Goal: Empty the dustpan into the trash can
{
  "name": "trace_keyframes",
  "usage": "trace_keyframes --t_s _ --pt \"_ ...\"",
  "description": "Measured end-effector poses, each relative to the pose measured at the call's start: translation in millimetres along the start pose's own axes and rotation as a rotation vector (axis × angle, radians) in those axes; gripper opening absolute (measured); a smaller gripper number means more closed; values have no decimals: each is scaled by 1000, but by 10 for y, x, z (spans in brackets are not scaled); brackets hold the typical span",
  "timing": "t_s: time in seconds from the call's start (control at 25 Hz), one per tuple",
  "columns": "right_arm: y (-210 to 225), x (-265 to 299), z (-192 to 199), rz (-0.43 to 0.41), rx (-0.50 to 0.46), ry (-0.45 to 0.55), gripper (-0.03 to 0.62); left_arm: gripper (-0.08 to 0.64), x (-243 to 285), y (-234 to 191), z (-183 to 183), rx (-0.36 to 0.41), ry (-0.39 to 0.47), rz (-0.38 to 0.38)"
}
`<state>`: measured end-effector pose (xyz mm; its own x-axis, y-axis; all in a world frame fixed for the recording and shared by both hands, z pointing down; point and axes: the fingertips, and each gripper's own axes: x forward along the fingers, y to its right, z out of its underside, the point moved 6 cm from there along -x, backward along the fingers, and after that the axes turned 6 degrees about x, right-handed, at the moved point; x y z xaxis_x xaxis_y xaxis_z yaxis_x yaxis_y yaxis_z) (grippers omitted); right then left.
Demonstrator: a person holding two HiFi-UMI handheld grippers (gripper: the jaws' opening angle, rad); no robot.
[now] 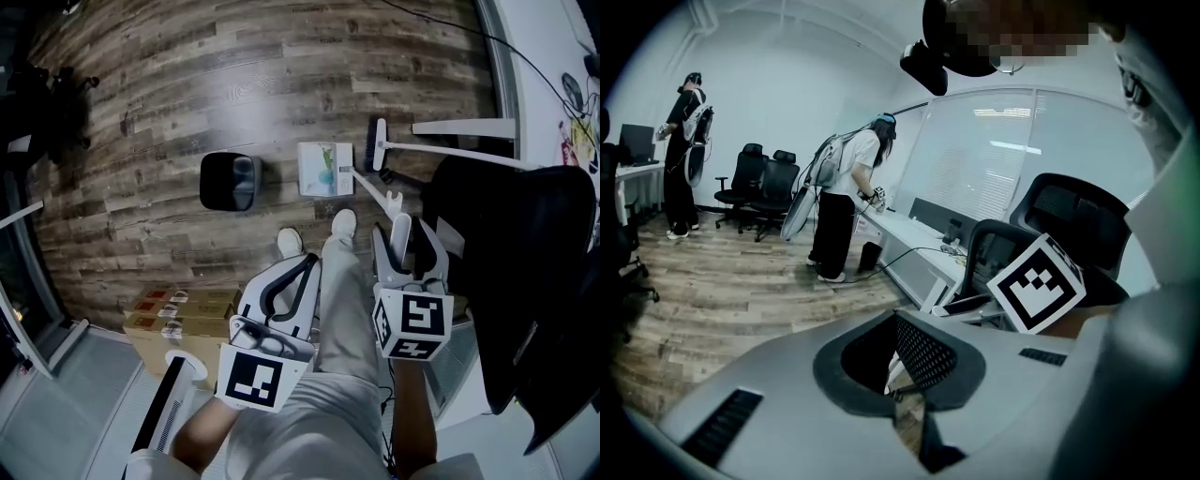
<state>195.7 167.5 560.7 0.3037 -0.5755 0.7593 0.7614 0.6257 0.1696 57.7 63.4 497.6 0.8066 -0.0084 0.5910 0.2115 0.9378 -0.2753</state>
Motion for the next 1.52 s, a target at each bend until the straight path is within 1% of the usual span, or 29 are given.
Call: trace_keyframes --t_s 0.12,0.28,0.32,0.36,0.52,0.68,0.84,1.08,1.2,1.32,1.52 --pt "43 99 74 29 5 -31 247 6 48 -8 42 1 -9 0" --pt "73 163 135 33 43 -44 245 6 82 10 89 1 -13 5" --pt "80 167 143 38 52 -43 226 6 82 17 96 0 -13 6" --pt "93 167 149 47 66 -39 173 6 81 23 101 0 -13 6" --pt "174 139 152 106 131 -15 131 6 71 51 109 1 -17 9" --pt "213 101 185 133 158 10 118 6 60 89 115 9 -11 12" --pt "209 54 236 134 149 26 117 6 29 119 146 19 -4 9" --pt "92 -65 242 120 116 46 117 6 -56 107 192 -10 -3 -1" --pt "33 -145 229 114 107 64 117 6 -110 116 204 -9 6 -6" --pt "-44 -236 177 95 94 86 117 6 -171 109 170 7 14 -5" --pt "-207 -436 42 70 58 118 117 6 -301 57 115 5 33 -11"
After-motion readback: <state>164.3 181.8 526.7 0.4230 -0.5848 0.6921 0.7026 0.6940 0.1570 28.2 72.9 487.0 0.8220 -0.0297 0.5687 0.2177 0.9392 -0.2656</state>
